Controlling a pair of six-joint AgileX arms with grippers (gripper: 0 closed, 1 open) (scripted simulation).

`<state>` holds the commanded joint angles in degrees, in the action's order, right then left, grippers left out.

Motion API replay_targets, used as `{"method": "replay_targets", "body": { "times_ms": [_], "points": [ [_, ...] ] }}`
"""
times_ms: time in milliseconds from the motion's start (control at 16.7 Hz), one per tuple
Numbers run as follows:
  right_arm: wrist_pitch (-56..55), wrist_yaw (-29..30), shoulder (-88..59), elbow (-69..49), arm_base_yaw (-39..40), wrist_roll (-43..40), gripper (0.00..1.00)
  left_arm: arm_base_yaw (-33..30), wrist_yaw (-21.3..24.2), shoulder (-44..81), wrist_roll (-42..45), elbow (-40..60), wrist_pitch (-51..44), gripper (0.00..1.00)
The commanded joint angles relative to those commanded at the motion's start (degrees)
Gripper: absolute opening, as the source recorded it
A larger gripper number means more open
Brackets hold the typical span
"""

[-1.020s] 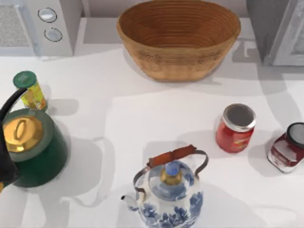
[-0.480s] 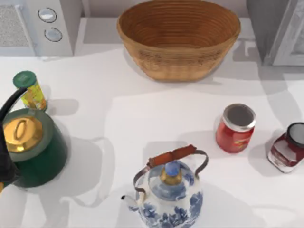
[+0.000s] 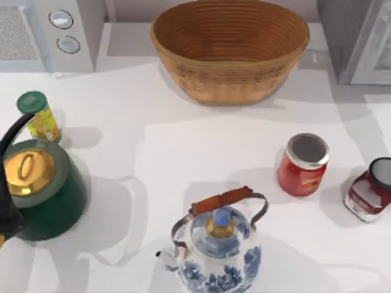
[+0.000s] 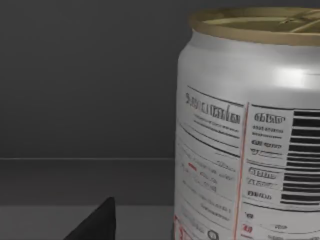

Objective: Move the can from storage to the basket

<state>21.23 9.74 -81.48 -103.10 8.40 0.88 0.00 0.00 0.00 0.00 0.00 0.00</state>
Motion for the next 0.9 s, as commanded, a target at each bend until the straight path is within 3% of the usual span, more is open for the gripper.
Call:
{"method": "replay_targets", "body": {
  "times_ms": [540, 900],
  "points": [
    [-1.20, -1.23, -7.06, -5.89, -1.33, 0.02, 1.00, 0.00, 0.00, 0.00, 0.00, 0.00, 0.00, 1.00],
    [-1.20, -1.23, -7.06, -5.89, -1.33, 0.02, 0.55, 0.00, 0.00, 0.00, 0.00, 0.00, 0.00, 1.00]
  ]
}}
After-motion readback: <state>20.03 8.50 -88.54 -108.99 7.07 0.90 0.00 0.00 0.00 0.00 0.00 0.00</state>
